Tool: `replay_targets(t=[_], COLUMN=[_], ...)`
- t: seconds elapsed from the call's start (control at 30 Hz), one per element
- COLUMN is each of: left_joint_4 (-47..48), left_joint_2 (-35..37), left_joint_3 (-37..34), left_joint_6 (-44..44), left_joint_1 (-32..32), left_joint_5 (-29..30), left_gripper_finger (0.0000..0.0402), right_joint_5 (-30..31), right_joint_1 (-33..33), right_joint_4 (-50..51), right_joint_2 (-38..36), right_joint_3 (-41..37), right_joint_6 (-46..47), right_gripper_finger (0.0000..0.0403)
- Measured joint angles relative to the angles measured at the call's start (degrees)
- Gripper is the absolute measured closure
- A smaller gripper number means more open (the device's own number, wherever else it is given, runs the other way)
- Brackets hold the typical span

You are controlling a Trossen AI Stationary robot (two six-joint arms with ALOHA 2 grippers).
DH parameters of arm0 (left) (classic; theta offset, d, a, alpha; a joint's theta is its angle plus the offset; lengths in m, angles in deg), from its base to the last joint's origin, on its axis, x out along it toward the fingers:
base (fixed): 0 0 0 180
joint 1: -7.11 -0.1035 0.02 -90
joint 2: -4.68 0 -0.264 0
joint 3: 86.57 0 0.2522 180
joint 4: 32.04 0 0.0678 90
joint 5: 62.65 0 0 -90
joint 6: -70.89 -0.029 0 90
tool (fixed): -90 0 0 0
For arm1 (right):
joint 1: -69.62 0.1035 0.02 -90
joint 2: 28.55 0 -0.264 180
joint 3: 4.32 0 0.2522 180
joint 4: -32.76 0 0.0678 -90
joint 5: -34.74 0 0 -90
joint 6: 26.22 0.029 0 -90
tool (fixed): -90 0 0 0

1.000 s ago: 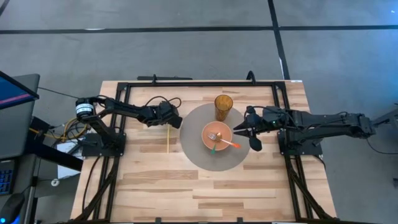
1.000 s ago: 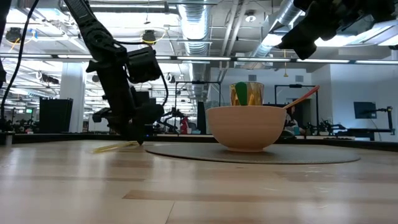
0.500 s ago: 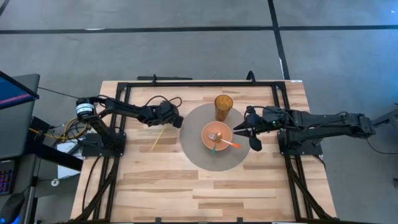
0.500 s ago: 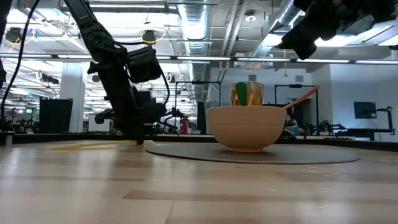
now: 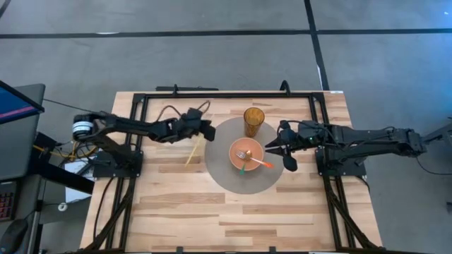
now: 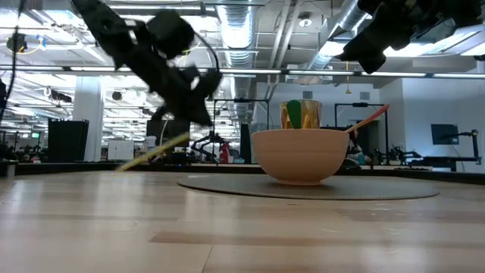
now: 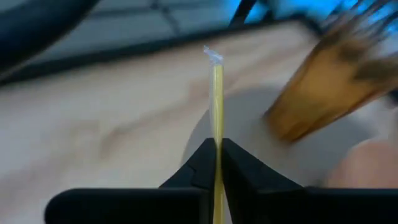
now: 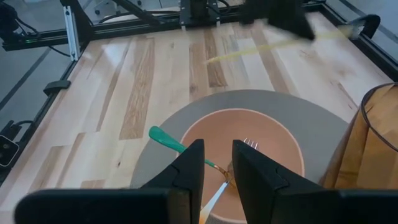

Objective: Pick & Place Utensil
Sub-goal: Put the yellow straw into the brown cup on the gray mat

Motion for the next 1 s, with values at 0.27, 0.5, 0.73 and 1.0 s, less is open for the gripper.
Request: replay_targets(t=[0.27, 0.5, 0.73, 1.0], left_joint_4=[-14.4, -32.7, -53.8, -59.4], left_joint_2=[14.0, 13.3, 2.2, -10.2], left_joint_3=[0.1, 0.1, 3.3, 16.9], left_joint_6=[-13.0, -22.7, -29.7, -37.6], left_joint_1=[3.3, 5.3, 4.3, 2.0], left_joint_5=[-0.1, -4.0, -13.2, -24.5], left_gripper_finger=[0.0382, 0.0381, 0.0381, 0.0381], right_joint_5=[0.0, 0.0, 0.0, 0.2], right_joint_1=[0.0, -0.1, -0.1, -0.1], right_joint_4=[-0.1, -0.6, -0.2, 0.1], right_joint_2=[0.0, 0.0, -1.9, -3.1], right_joint_3=[-0.1, -0.1, 1.3, 1.3], right_joint_6=[0.0, 0.0, 0.0, -4.0], right_gripper_finger=[0.0326, 0.0326, 0.0326, 0.0326])
